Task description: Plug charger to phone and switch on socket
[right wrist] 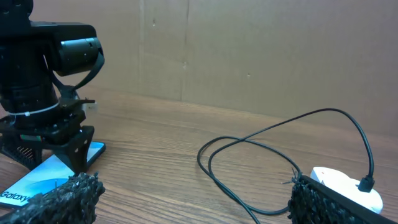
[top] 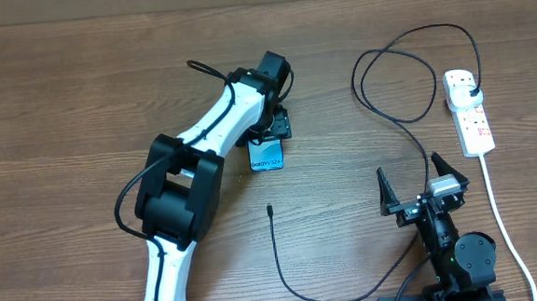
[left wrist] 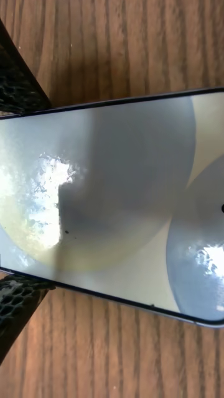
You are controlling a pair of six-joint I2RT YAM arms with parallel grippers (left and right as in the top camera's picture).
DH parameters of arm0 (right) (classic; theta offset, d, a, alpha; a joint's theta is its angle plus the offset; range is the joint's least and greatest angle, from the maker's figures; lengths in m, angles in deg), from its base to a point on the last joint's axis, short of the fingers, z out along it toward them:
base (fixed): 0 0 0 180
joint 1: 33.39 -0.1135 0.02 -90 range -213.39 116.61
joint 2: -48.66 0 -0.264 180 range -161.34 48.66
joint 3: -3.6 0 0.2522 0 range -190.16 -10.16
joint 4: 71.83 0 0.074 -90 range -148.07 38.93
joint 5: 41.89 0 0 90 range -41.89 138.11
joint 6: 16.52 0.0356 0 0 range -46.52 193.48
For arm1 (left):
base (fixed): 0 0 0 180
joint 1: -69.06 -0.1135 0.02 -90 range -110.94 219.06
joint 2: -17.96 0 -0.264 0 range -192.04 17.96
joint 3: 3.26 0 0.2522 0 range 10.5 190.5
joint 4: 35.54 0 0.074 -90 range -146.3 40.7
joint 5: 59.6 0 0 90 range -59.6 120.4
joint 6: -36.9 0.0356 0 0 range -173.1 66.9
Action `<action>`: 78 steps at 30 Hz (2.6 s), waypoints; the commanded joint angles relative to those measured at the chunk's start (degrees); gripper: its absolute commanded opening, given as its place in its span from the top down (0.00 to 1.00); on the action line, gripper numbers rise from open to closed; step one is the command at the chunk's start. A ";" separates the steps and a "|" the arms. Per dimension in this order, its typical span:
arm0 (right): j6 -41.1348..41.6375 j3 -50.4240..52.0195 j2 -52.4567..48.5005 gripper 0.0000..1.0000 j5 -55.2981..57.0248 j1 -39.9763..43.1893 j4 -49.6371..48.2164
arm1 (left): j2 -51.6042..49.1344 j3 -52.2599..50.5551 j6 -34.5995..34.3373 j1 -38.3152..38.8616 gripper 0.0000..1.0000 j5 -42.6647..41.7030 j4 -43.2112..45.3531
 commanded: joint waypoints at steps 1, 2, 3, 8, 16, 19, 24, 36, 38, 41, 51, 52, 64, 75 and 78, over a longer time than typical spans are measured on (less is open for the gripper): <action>-0.42 0.61 0.52 0.00 -0.07 0.11 -0.15 | -3.30 0.44 2.64 -1.79 0.29 -10.29 -2.12; -0.44 0.61 0.52 0.00 -0.07 0.11 -0.17 | -2.86 1.09 3.98 -2.29 0.29 -11.93 -2.64; -0.44 0.61 0.52 0.00 -0.07 0.11 -0.15 | -2.12 1.79 5.51 -2.89 0.28 -14.16 -3.30; -0.44 0.61 0.52 0.00 -0.07 0.11 -0.15 | 3.26 3.41 9.05 -6.43 0.25 -26.32 -7.19; -0.44 0.61 0.52 0.00 -0.07 0.11 -0.15 | 9.57 3.41 12.76 -11.78 0.24 -43.04 -12.41; -0.44 0.61 0.52 0.00 -0.11 0.11 -0.35 | 9.66 3.39 15.76 -12.22 0.23 -43.15 -15.23; 0.50 0.61 0.52 0.00 -0.22 0.11 -0.22 | 9.64 3.34 21.59 -11.45 0.23 -43.12 -19.80; 19.76 -0.72 0.50 0.00 -6.05 0.15 -0.42 | 9.64 3.32 22.51 -9.20 0.23 -43.78 -18.91; 20.09 -3.30 0.50 0.00 -8.90 0.15 0.17 | 9.64 3.32 22.51 -9.18 0.23 -43.80 -18.88; 24.85 -10.36 -0.61 0.00 -9.53 0.15 3.98 | 9.64 3.34 22.51 -9.18 0.23 -43.78 -18.86; 23.85 -53.79 -27.78 0.00 -9.94 0.15 35.04 | 9.64 3.32 22.49 -8.79 0.22 -43.82 -18.23; 23.82 -58.47 -31.32 0.00 -10.54 0.15 39.21 | 9.64 3.32 22.51 -8.72 0.22 -43.82 -18.25; 26.03 -90.31 -64.28 0.01 -19.28 0.15 69.42 | 9.64 3.34 22.73 -7.78 0.22 -44.24 -17.97; 25.42 -77.37 -78.40 0.12 -31.63 -3.74 69.09 | 9.64 3.32 22.71 -7.78 0.21 -46.80 -16.76; 26.01 -72.50 -80.96 0.12 -32.11 -6.43 64.70 | 9.64 3.32 22.71 -7.78 0.21 -48.43 -16.76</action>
